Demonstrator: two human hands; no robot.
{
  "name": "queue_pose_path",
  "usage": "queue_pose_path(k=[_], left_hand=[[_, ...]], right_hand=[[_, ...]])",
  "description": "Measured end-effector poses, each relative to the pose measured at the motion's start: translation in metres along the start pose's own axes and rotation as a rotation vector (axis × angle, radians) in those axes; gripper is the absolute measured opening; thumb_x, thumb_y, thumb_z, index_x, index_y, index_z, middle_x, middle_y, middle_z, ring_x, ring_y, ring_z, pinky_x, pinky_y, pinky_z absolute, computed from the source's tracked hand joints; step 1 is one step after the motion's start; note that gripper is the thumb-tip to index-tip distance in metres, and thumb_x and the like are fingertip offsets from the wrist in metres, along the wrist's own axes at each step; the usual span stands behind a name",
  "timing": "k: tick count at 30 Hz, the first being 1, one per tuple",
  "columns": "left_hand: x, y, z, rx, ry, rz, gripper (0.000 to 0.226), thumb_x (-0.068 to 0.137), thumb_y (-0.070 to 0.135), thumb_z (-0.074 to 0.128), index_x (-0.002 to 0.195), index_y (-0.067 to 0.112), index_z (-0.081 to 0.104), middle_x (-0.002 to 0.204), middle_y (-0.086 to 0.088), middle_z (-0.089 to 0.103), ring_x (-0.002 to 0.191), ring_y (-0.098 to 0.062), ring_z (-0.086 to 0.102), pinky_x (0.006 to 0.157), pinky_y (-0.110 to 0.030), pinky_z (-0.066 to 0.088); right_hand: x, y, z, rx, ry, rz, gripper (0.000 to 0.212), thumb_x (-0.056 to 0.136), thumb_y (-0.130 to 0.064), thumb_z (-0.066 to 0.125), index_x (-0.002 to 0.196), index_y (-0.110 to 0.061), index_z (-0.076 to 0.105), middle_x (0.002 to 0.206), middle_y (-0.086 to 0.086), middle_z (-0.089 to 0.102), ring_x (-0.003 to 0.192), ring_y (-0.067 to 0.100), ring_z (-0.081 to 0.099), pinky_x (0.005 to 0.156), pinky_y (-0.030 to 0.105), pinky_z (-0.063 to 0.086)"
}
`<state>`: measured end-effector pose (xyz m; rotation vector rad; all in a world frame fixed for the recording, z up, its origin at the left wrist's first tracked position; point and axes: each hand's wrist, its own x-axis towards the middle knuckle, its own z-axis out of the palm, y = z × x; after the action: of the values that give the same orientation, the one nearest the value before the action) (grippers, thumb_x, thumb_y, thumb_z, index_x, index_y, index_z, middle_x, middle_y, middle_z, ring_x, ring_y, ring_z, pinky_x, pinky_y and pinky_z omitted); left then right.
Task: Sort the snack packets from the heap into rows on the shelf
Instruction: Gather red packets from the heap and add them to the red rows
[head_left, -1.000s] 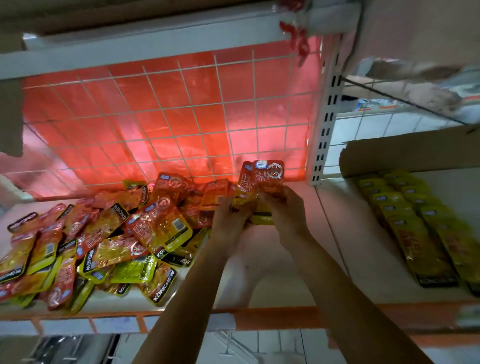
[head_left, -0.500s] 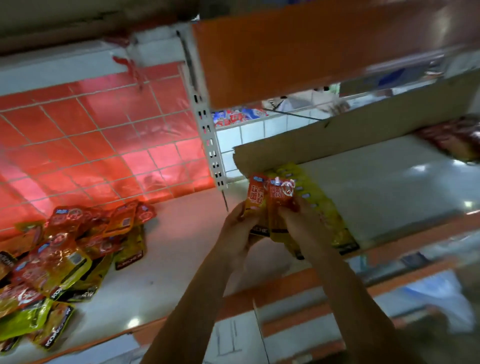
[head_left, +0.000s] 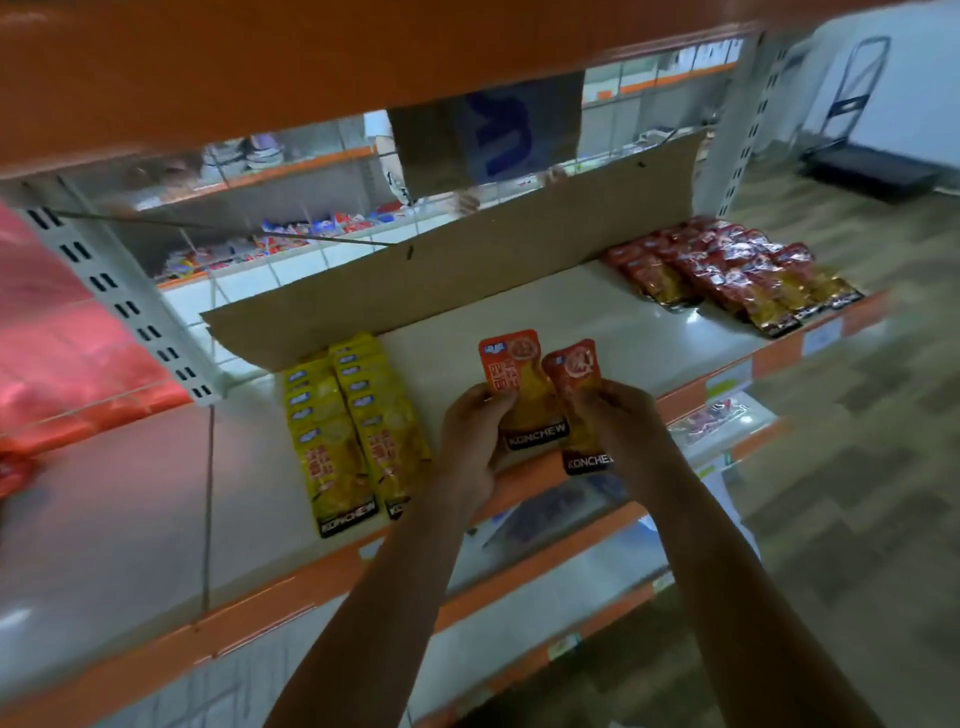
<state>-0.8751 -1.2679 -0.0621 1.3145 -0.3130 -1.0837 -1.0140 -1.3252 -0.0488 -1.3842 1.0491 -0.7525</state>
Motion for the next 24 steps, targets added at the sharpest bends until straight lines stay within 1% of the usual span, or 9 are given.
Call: queue_pose_path(k=[2,4,5,9,12,14,17,21,24], left_hand=[[0.008,-0.004,0.018,0.048,0.0,0.008,0.005,0.089,0.019,0.065,0.088,0.021,0.069,0.079,-0.001,0.074,0.067,-0.012,0.07,0.054,-0.021,0.05],[0.017,-0.005,0.034,0.084,0.008,0.012,0.005,0.088,0.02,0.066,0.086,0.021,0.07,0.079,0.001,0.074,0.07,-0.013,0.068,0.058,-0.023,0.05],[0.023,-0.005,0.04,0.091,0.009,0.01,0.006,0.088,0.02,0.067,0.084,0.021,0.071,0.079,0.0,0.073,0.072,-0.014,0.066,0.062,-0.025,0.05],[0.048,-0.004,0.06,0.1,-0.021,-0.012,0.011,0.089,0.015,0.065,0.082,0.019,0.073,0.08,-0.002,0.074,0.074,-0.016,0.066,0.063,-0.026,0.051],[0.068,-0.001,0.075,0.11,-0.075,-0.004,0.009,0.09,0.011,0.063,0.087,0.015,0.071,0.086,-0.006,0.072,0.079,-0.018,0.067,0.067,-0.027,0.054],[0.082,0.003,0.087,0.129,-0.092,0.011,0.009,0.089,0.009,0.065,0.087,0.015,0.071,0.085,-0.004,0.073,0.079,-0.016,0.068,0.068,-0.026,0.055],[0.099,0.001,0.105,0.186,-0.097,0.035,0.008,0.086,0.009,0.068,0.086,0.016,0.073,0.085,-0.004,0.073,0.08,-0.016,0.068,0.072,-0.026,0.055],[0.118,-0.007,0.127,0.326,-0.092,0.041,0.006,0.085,0.013,0.07,0.089,0.015,0.072,0.075,-0.003,0.068,0.062,-0.009,0.058,0.051,-0.017,0.045],[0.136,-0.012,0.15,0.41,-0.023,0.074,0.007,0.083,0.015,0.073,0.089,0.017,0.07,0.074,-0.001,0.069,0.056,-0.006,0.058,0.049,-0.017,0.044]], right_hand=[[0.008,0.001,-0.02,0.008,0.075,0.006,0.02,0.088,-0.005,0.054,0.084,0.014,0.055,0.066,0.02,0.046,0.064,0.023,0.045,0.063,0.034,0.035],[0.016,0.001,-0.035,0.024,0.146,0.005,0.013,0.086,-0.002,0.054,0.081,0.01,0.058,0.069,0.033,0.046,0.064,0.023,0.049,0.062,0.036,0.039],[0.021,0.002,-0.041,0.029,0.171,0.007,0.012,0.086,-0.001,0.054,0.084,0.008,0.06,0.071,0.033,0.049,0.066,0.025,0.051,0.064,0.037,0.041],[0.044,0.006,-0.056,0.029,0.225,0.049,0.015,0.084,-0.001,0.048,0.077,0.0,0.061,0.074,0.016,0.059,0.068,0.027,0.056,0.065,0.038,0.044],[0.066,0.004,-0.066,-0.006,0.299,0.046,0.017,0.085,-0.002,0.046,0.083,0.0,0.063,0.08,0.019,0.064,0.071,0.035,0.061,0.065,0.044,0.05],[0.081,0.004,-0.076,-0.054,0.364,0.033,0.018,0.087,-0.005,0.047,0.09,-0.005,0.066,0.088,0.018,0.067,0.08,0.037,0.065,0.072,0.048,0.055],[0.103,0.005,-0.098,-0.106,0.455,-0.002,0.022,0.088,-0.008,0.051,0.105,-0.008,0.065,0.095,0.012,0.068,0.083,0.029,0.066,0.075,0.043,0.055],[0.132,0.009,-0.127,-0.094,0.541,-0.061,0.018,0.088,-0.007,0.054,0.102,-0.018,0.057,0.095,0.008,0.065,0.078,0.022,0.063,0.07,0.038,0.054],[0.158,0.012,-0.15,-0.087,0.551,-0.065,0.019,0.089,-0.013,0.055,0.107,-0.018,0.057,0.097,0.007,0.065,0.078,0.019,0.062,0.069,0.032,0.053]])
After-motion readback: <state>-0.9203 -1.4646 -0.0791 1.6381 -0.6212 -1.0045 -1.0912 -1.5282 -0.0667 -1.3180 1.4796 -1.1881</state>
